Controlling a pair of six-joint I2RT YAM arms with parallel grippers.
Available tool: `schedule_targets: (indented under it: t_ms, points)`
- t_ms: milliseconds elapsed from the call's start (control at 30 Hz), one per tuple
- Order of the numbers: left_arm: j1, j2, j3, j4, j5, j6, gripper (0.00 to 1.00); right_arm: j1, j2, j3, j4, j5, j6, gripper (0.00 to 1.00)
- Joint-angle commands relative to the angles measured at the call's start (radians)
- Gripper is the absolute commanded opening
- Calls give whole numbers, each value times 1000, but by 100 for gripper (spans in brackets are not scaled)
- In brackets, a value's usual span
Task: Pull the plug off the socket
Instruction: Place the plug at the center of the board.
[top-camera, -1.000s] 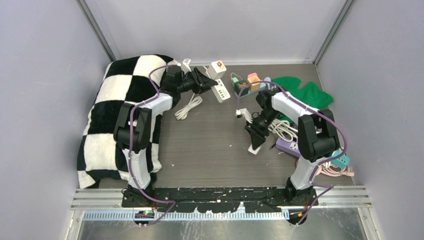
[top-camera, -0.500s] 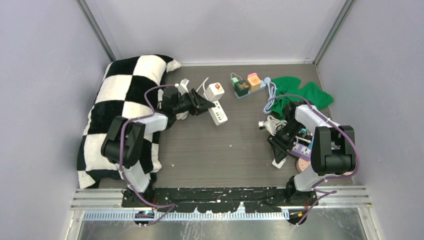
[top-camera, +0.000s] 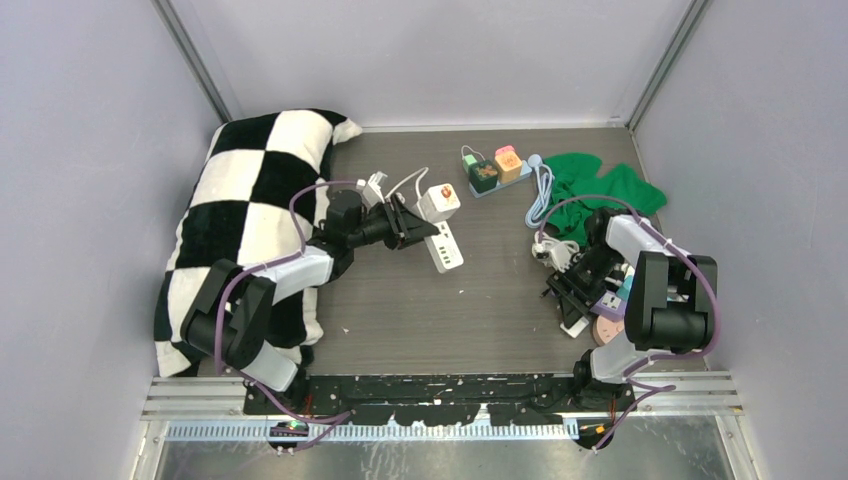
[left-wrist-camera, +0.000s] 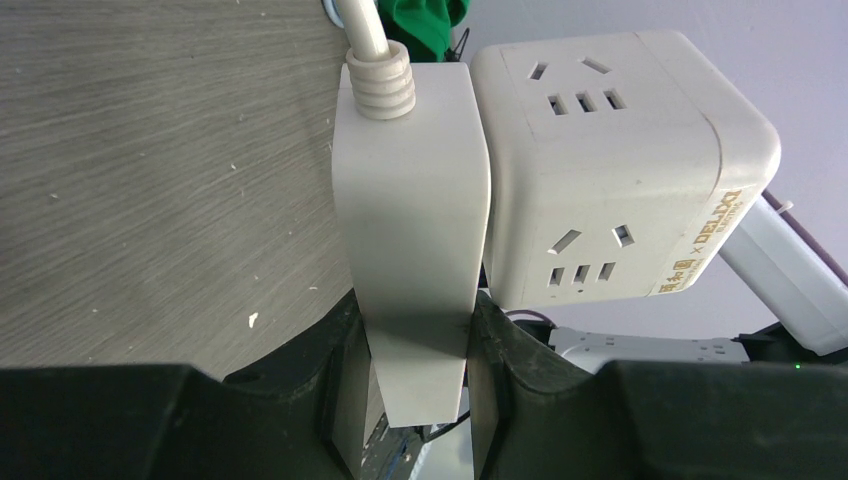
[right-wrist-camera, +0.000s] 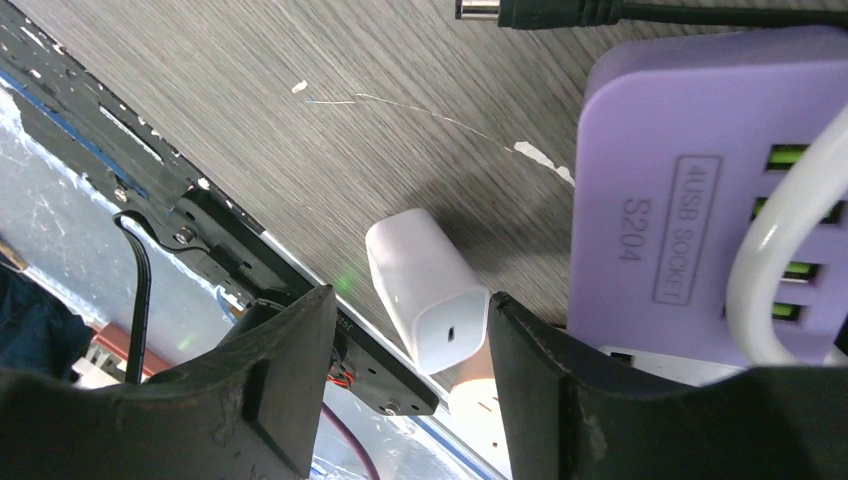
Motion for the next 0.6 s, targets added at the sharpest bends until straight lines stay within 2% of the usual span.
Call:
schedule_targets:
  t_ms: [0, 33, 67, 233, 567]
  points:
    - [-43, -34, 19, 58, -13, 35, 1, -2, -49, -11, 71, 47, 32, 66]
    - [-53, -35, 17, 58, -19, 37, 0, -3, -53, -11, 70, 54, 40, 86]
    - [-63, -36, 13, 58, -26, 40, 0, -3, -69, -13, 67, 61, 42, 98]
    - [-95, -45, 1, 44, -39, 50, 1, -5, -146, 2, 31, 49, 35, 100]
    - [-117, -89, -52, 12, -47, 80, 0, -5, -231, 173, -121, -219, 16, 100]
